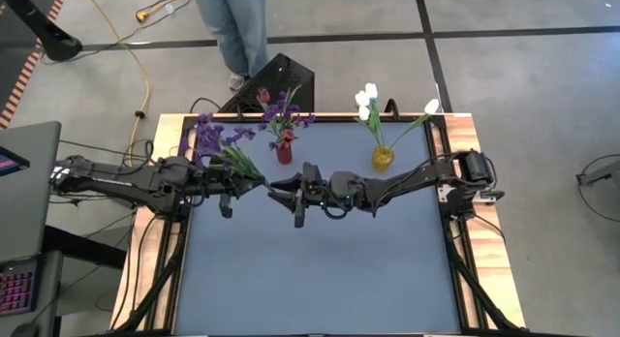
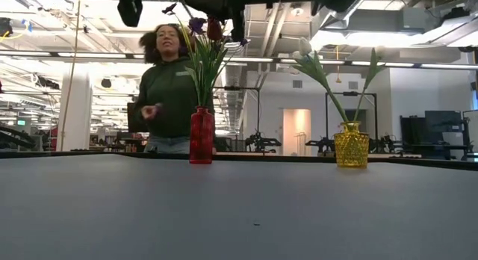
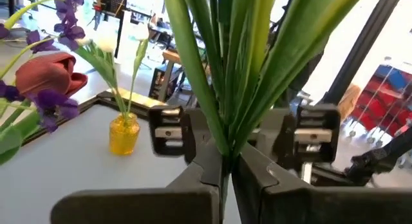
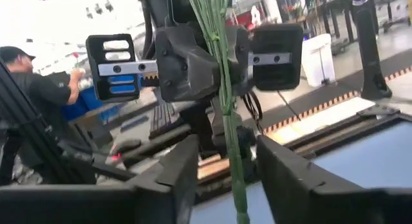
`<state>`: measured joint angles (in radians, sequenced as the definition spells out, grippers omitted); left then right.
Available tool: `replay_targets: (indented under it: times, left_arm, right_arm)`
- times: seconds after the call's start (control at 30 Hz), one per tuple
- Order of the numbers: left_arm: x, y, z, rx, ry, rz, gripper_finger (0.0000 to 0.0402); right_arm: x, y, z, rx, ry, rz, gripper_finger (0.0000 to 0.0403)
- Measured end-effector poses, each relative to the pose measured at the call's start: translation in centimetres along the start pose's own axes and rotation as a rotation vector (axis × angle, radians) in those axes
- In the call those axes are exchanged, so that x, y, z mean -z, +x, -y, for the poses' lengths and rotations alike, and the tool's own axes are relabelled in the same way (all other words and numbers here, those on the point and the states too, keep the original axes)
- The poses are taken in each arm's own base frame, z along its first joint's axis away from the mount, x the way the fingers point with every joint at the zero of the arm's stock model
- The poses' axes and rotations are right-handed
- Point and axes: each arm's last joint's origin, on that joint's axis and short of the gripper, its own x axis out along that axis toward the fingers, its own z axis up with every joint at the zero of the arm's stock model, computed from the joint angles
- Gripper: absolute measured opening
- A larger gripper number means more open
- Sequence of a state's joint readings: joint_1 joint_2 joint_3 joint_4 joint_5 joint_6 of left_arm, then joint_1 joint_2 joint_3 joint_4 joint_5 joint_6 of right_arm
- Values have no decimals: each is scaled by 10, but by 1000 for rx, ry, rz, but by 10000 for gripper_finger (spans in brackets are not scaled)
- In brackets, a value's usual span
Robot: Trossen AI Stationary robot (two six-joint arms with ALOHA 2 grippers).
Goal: Sort flowers into vase by color
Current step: Put the purple flowers into the red vase
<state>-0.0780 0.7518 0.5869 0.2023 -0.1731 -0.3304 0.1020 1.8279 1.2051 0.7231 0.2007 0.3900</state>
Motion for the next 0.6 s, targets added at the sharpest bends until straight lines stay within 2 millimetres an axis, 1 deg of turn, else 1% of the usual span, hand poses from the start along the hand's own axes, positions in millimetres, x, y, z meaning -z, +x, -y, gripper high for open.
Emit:
replay_targets:
  times: [0.13,0.23,0.33,0.43,0.53,0.6]
  left_arm:
    - [1,-6,-4,-83,21,-15,3]
    - [0,-13,-8,-206,53,-5,2]
    - [-1,-15,-12,-333,140,18,2]
    - [-1,-12,-17,-454,253,23,2]
    - [1,-6,-28,-538,352,-19,2]
    - [0,-2,-36,-576,367,-29,2]
  right_arm:
    - [-9,-8,-1,9,-20,-93,233]
    - [-18,-18,0,43,-42,-193,254]
    - [-25,-30,2,90,-62,-297,259]
    - [-29,-40,5,132,-75,-376,259]
    - [-32,-46,6,154,-77,-418,260]
    - [-33,-48,6,161,-78,-434,260]
